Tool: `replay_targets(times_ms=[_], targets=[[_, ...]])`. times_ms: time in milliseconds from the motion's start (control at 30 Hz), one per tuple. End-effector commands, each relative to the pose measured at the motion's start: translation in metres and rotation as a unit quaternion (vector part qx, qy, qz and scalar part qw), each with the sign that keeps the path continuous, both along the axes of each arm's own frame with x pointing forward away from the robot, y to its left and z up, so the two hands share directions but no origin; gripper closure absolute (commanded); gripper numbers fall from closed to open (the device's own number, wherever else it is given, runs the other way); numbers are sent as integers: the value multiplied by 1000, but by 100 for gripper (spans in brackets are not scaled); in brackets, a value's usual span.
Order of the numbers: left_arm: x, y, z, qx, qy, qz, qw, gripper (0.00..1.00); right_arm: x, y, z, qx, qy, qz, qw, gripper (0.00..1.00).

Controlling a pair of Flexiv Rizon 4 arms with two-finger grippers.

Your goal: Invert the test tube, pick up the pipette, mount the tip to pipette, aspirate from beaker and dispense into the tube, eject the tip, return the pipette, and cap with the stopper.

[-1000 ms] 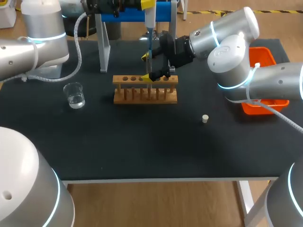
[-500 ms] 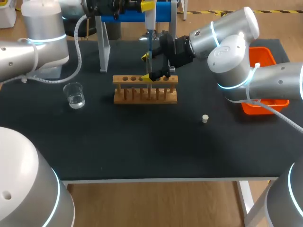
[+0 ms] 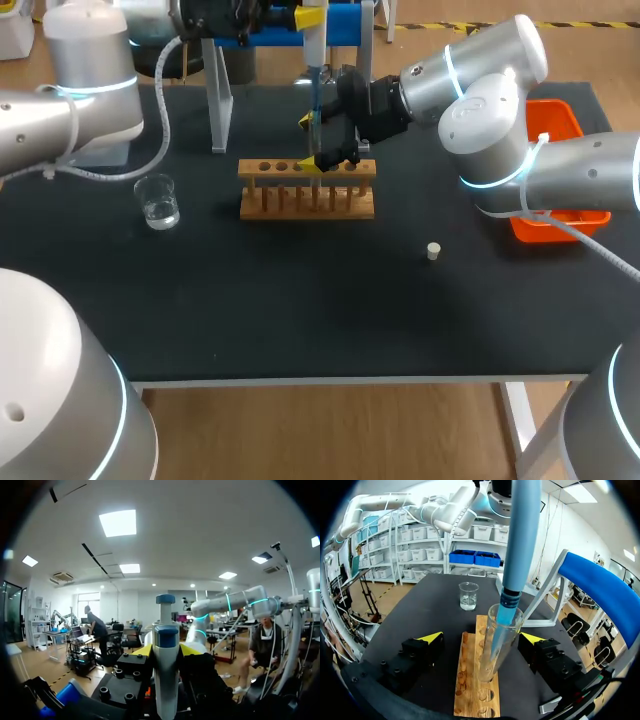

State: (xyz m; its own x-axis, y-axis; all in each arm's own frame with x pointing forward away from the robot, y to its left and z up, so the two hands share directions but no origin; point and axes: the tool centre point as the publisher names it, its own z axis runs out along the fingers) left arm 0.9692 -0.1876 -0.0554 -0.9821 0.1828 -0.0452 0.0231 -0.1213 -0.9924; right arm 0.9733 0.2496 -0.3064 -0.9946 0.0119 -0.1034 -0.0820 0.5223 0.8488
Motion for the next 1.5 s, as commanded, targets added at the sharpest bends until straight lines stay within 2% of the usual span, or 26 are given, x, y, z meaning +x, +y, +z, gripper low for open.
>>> replay_targets(times_ms=[33, 1500], targets=[[-1, 1, -1, -1, 0, 1, 1000, 100, 0, -1, 1, -1, 1, 1, 1000, 0], [2, 0, -13, -8, 5, 2, 1000, 100, 0, -1, 1, -1, 1, 1, 1000, 0]])
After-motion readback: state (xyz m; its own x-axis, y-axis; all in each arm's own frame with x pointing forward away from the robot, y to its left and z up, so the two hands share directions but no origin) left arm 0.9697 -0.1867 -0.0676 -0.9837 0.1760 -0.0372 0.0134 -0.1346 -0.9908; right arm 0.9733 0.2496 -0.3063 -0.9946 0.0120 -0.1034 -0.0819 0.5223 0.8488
